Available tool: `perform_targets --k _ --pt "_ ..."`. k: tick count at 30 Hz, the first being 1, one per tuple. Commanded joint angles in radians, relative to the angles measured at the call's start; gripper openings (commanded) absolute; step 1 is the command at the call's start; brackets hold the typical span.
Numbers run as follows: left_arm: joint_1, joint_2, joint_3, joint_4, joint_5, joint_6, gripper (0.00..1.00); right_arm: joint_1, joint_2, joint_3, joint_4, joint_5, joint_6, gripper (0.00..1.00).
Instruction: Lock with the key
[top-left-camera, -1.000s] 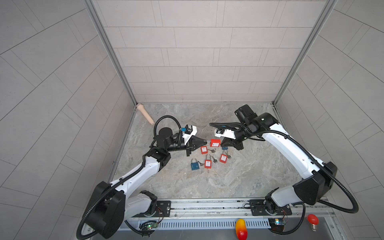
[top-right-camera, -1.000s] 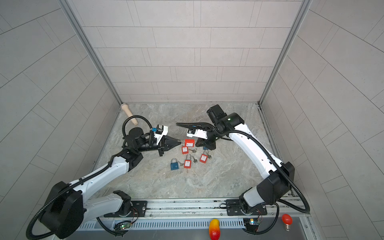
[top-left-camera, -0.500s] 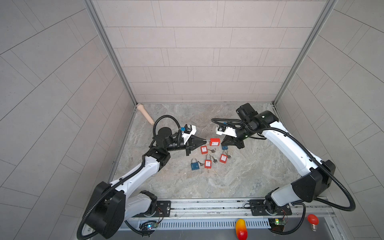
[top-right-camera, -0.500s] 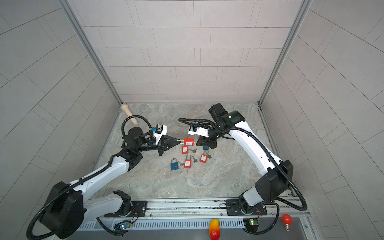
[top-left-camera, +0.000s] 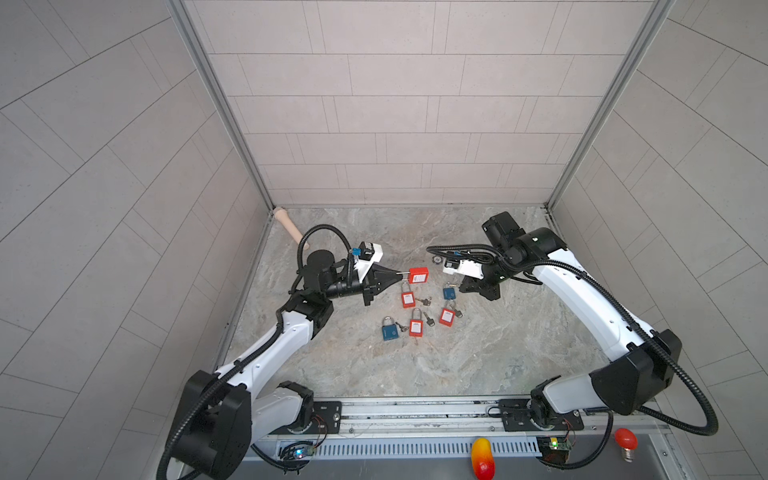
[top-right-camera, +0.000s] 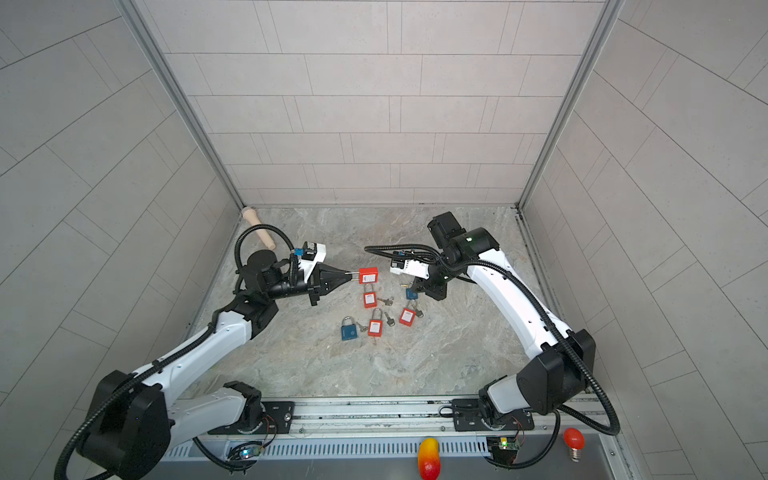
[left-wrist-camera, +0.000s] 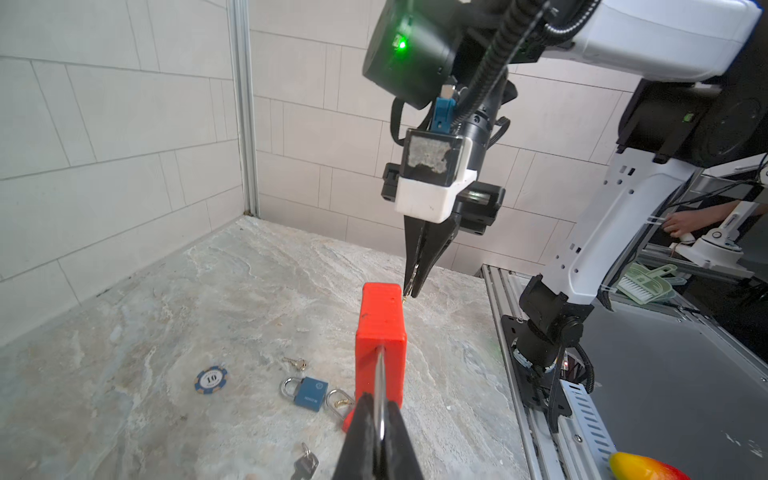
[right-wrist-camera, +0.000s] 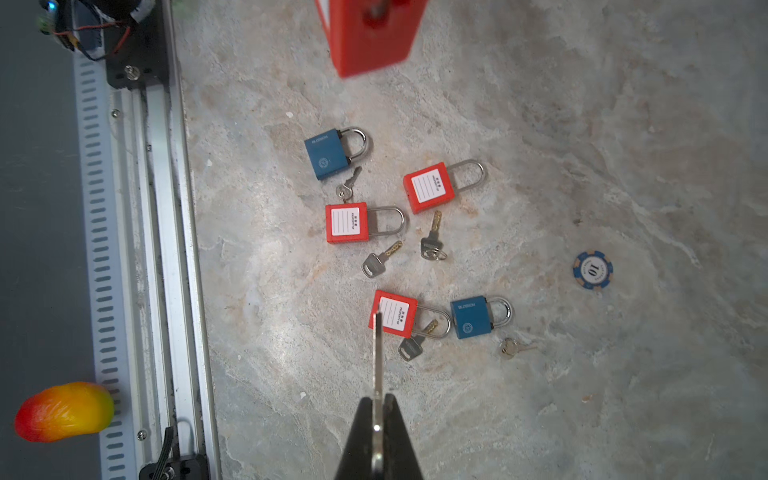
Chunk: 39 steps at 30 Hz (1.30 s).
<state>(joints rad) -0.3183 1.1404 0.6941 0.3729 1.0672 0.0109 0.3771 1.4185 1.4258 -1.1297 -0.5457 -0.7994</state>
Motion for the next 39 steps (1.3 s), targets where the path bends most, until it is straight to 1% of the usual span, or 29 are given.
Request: perform_targets --k 1,2,3,6,9,13,15,18,21,24,28,34,38,39 --pt "0.036 -0.038 0.163 -0.508 -0.025 0.282 0.0 0.002 -0.043 -0.055 0.134 0.107 0.106 0.0" --pt "0.039 -0.024 0.22 -0.691 -0.054 0.375 0.0 0.002 -0.051 -0.077 0.192 0.131 0.155 0.0" --pt "0.044 -0.001 0.274 -0.848 -0.08 0.468 0.0 0.005 -0.059 -0.103 0.254 0.162 0.23 0.0" --pt "0.066 0.095 0.419 -1.178 -0.178 0.606 0.0 0.025 -0.064 -0.141 0.369 0.169 0.336 0.0" --pt "0.071 0.186 0.534 -1.393 -0.265 0.687 0.0 0.075 -0.055 -0.165 0.443 0.203 0.399 0.0" --pt "0.073 0.293 0.645 -1.568 -0.358 0.777 0.0 0.145 -0.013 -0.177 0.505 0.304 0.498 0.0" --pt "0.073 0.343 0.681 -1.606 -0.394 0.781 0.0 0.172 0.01 -0.181 0.522 0.358 0.559 0.0" --pt "0.072 0.426 0.745 -1.677 -0.434 0.822 0.0 0.21 0.043 -0.191 0.538 0.415 0.626 0.0" --pt "0.071 0.497 0.773 -1.685 -0.453 0.845 0.0 0.233 0.07 -0.193 0.548 0.501 0.728 0.0" --pt "0.071 0.603 0.816 -1.709 -0.456 0.875 0.0 0.244 0.079 -0.22 0.569 0.529 0.805 0.0" --pt "0.068 0.748 0.916 -1.761 -0.42 0.913 0.0 0.299 0.061 -0.278 0.62 0.556 0.83 0.0" --pt "0.061 0.906 1.029 -1.78 -0.432 0.932 0.0 0.348 0.069 -0.301 0.645 0.558 0.874 0.0" --pt "0.04 1.007 1.114 -1.811 -0.479 0.945 0.0 0.367 0.071 -0.309 0.658 0.556 0.902 0.0" --pt "0.038 1.029 1.135 -1.82 -0.476 0.945 0.0 0.368 0.074 -0.311 0.66 0.551 0.906 0.0"
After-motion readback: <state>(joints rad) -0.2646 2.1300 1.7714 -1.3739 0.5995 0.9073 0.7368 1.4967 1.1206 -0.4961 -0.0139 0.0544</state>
